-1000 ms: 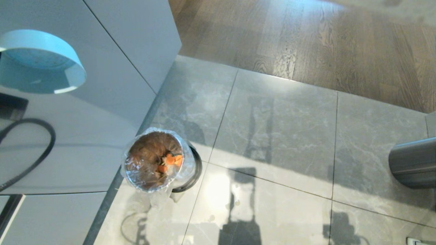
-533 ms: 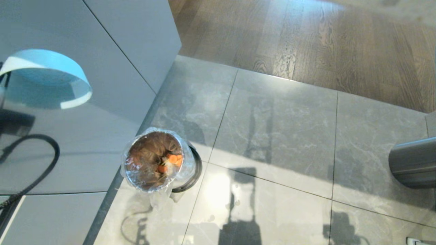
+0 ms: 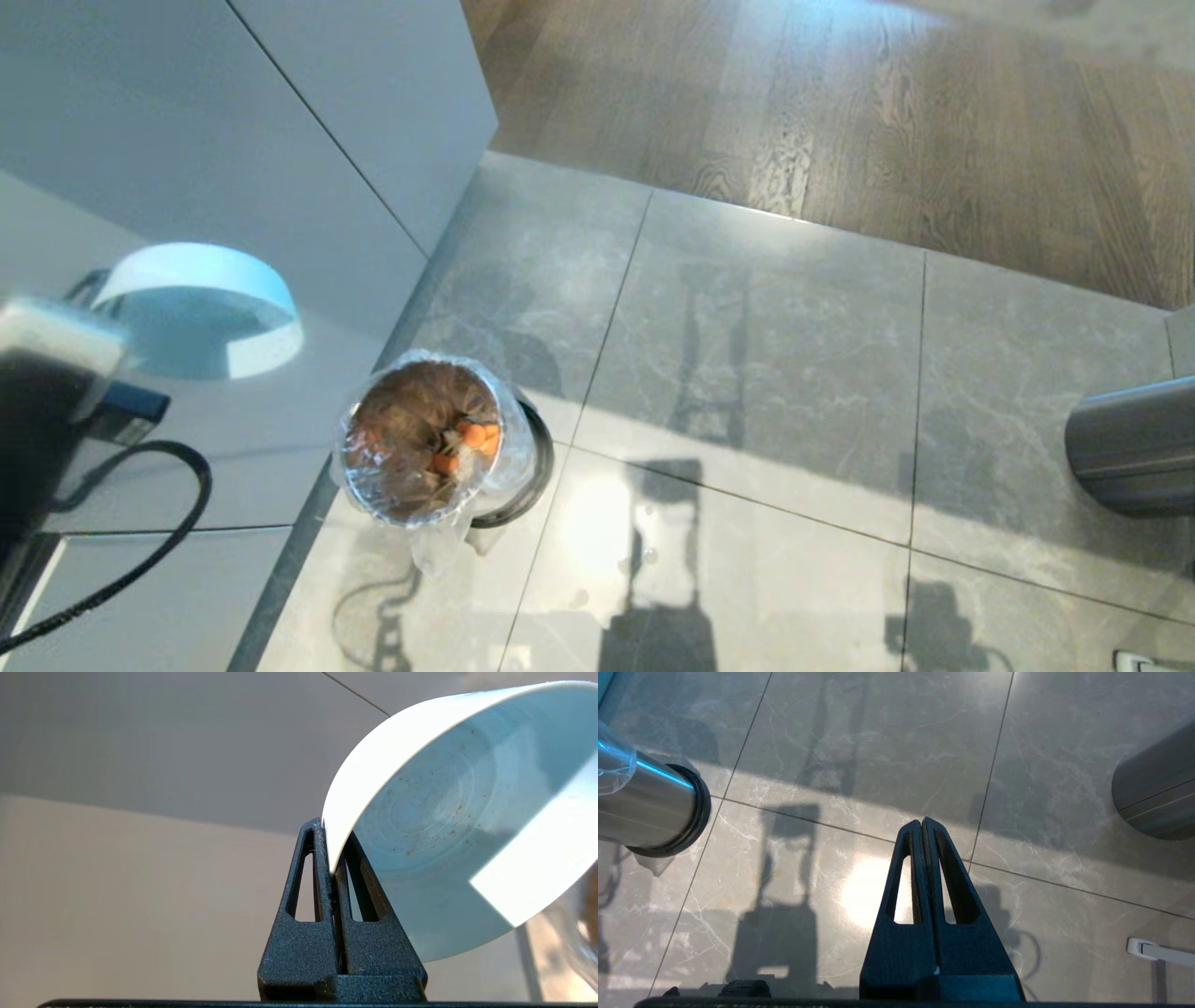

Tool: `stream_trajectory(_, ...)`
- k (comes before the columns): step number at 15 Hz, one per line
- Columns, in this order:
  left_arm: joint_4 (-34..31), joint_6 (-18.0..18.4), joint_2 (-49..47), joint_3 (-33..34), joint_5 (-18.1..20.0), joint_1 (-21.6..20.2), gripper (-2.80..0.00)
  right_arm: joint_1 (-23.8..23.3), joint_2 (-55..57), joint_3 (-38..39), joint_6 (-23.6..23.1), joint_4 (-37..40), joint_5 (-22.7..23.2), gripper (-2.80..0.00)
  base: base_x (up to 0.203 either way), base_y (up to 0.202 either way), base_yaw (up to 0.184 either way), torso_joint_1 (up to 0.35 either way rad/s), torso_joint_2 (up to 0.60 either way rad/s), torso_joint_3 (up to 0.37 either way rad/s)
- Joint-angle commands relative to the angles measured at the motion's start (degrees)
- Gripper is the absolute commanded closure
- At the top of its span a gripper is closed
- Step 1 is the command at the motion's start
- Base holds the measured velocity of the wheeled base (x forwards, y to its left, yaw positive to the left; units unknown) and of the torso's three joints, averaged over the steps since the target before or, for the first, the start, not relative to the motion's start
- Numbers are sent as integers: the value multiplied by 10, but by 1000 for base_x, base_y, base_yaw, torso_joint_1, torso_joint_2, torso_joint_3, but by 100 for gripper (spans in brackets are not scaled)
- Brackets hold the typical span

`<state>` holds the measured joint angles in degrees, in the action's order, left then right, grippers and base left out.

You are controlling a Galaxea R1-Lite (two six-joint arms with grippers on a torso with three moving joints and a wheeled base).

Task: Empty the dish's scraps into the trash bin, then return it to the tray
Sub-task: Put the bowl back to the table

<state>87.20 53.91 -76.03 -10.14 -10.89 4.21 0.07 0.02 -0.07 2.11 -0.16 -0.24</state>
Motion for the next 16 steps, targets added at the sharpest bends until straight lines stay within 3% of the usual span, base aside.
stream_trajectory(1,28,2,-54,5,0,1,0,0,0,0,0,0,0,0,0,0,0,0,0,0)
stream_trajectory(6,28,-9,-137,-28,20,8,0,0,0,0,0,0,0,0,0,0,0,0,0,0)
stream_trajectory(11,28,-66,-127,-5,18,4,0,0,0,0,0,0,0,0,0,0,0,0,0,0)
stream_trajectory(16,28,-217,-86,53,12,-17,0,0,0,0,0,0,0,0,0,0,0,0,0,0)
